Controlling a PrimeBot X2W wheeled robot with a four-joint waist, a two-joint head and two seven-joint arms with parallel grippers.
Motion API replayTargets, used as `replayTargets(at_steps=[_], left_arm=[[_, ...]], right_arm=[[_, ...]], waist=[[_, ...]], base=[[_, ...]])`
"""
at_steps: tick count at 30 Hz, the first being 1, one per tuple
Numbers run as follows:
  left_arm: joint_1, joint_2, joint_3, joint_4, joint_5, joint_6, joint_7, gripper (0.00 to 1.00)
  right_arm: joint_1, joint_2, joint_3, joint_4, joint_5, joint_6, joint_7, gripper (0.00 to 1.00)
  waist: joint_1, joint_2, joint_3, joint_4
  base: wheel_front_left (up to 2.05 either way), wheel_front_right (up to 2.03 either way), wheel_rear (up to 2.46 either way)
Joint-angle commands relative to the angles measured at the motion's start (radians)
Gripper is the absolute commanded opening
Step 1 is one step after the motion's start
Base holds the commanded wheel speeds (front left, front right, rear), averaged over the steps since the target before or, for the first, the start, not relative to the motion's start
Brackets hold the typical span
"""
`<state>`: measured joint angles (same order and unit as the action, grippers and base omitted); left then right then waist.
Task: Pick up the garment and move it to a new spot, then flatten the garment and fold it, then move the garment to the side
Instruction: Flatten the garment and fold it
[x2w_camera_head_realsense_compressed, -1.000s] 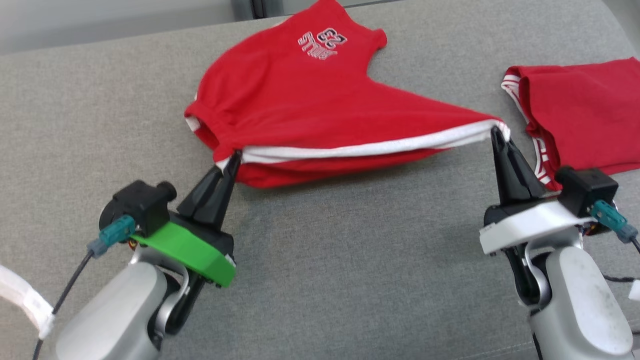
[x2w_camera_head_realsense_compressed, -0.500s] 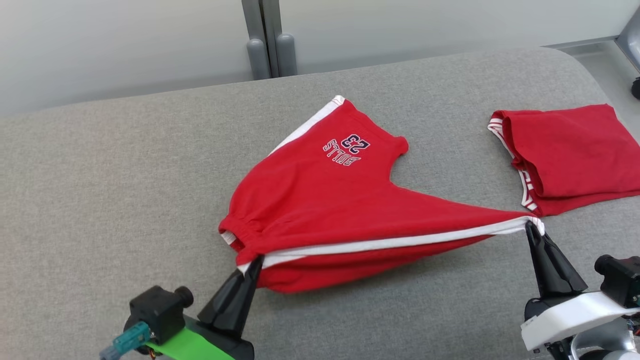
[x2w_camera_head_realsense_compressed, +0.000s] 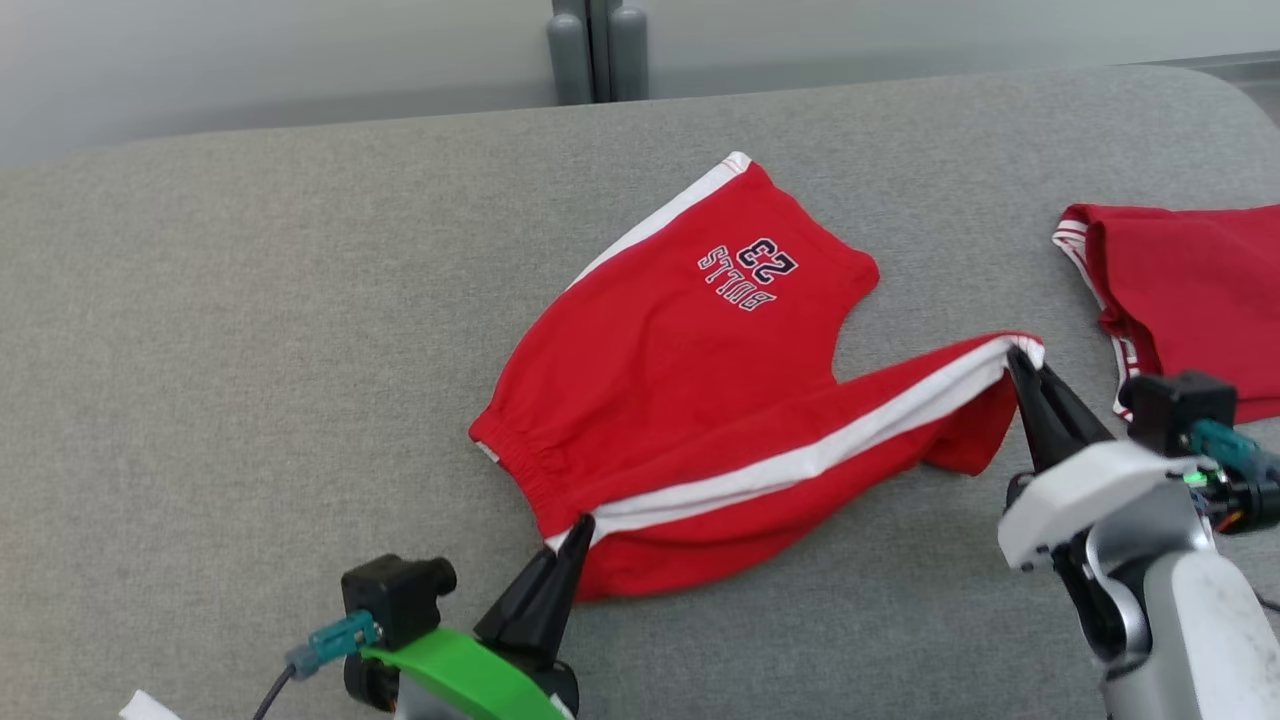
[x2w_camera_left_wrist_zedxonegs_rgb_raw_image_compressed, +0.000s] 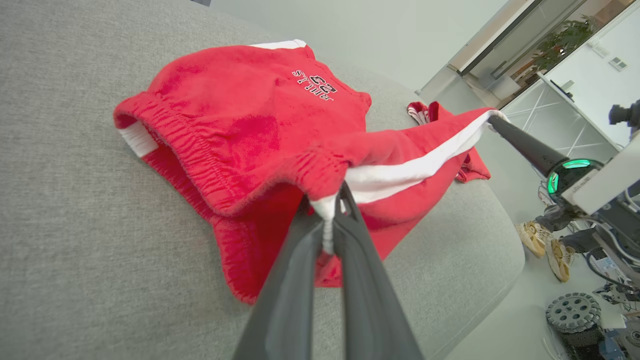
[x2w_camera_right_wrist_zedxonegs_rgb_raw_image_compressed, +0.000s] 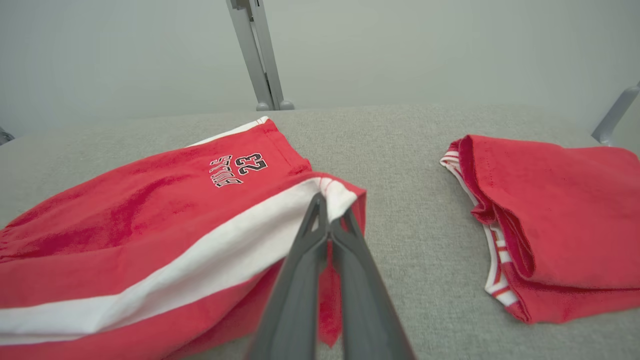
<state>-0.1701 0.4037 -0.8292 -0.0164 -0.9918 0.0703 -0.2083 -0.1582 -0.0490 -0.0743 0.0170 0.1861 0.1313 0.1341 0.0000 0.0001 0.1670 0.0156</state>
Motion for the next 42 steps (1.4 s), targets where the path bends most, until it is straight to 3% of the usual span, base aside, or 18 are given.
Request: replayTargets(at_steps=[1, 6, 17, 29, 36, 37, 38, 39, 40, 41, 42], left_arm=[[-0.037, -0.016, 0.017, 0.023, -0.02, -0.016, -0.005, 0.0], [-0.132, -0.069, 0.054, 0.119, -0.067, -0.062, 0.008, 0.0], [-0.351, -0.167, 0.108, 0.339, -0.128, -0.158, 0.016, 0.0], [-0.445, -0.243, 0.129, 0.479, -0.156, -0.196, -0.027, 0.0], [-0.448, -0.249, 0.135, 0.512, -0.171, -0.202, -0.043, 0.0], [-0.447, -0.248, 0.133, 0.515, -0.171, -0.202, -0.044, 0.0], [-0.447, -0.248, 0.129, 0.516, -0.171, -0.202, -0.045, 0.0], [-0.446, -0.248, 0.125, 0.516, -0.172, -0.202, -0.046, 0.0], [-0.446, -0.246, 0.118, 0.517, -0.169, -0.203, -0.047, 0.44], [-0.445, -0.244, 0.115, 0.517, -0.168, -0.203, -0.047, 0.84], [-0.443, -0.24, 0.11, 0.523, -0.164, -0.203, -0.048, 1.0]], right_arm=[[-0.056, -0.003, 0.003, 0.027, -0.015, -0.001, 0.015, 0.0], [-0.239, -0.007, 0.018, 0.137, -0.086, -0.001, 0.067, 0.0], [-0.613, -0.064, 0.076, 0.44, -0.13, -0.001, 0.135, 0.0], [-0.841, -0.095, 0.098, 0.722, -0.173, -0.001, 0.083, 0.0], [-0.901, -0.085, 0.102, 0.836, -0.191, -0.001, 0.018, 0.02], [-0.908, -0.084, 0.106, 0.845, -0.194, -0.001, 0.003, 0.17], [-0.912, -0.081, 0.109, 0.857, -0.192, -0.001, -0.011, 0.4], [-0.917, -0.079, 0.111, 0.872, -0.191, -0.001, -0.025, 0.92], [-0.922, -0.079, 0.117, 0.886, -0.195, -0.001, -0.041, 1.0], [-0.926, -0.078, 0.121, 0.897, -0.196, -0.001, -0.057, 1.0], [-0.931, -0.077, 0.123, 0.912, -0.197, -0.001, -0.072, 1.0]], waist=[[0.0, -0.0001, 0.046, 0.046], [0.0, -0.0001, 0.099, 0.094], [0.0, -0.0001, 0.214, 0.182], [0.0, -0.0001, 0.271, 0.228], [0.0, -0.0001, 0.269, 0.236], [0.0, -0.0001, 0.269, 0.236], [0.0, -0.0001, 0.268, 0.236], [0.0, -0.0001, 0.266, 0.236], [0.0, -0.0001, 0.264, 0.236], [0.0, -0.0001, 0.262, 0.235], [0.0, -0.0001, 0.258, 0.235]], base=[[0.0, 0.0, 0.0], [0.0, 0.0, 0.0], [0.0, 0.0, 0.0], [0.0, 0.0, 0.0], [0.0, 0.0, 0.0], [0.0, 0.0, 0.0], [0.0, 0.0, 0.0], [0.0, 0.0, 0.0], [0.0, 0.0, 0.0], [0.0, 0.0, 0.0], [0.0, 0.0, 0.0]])
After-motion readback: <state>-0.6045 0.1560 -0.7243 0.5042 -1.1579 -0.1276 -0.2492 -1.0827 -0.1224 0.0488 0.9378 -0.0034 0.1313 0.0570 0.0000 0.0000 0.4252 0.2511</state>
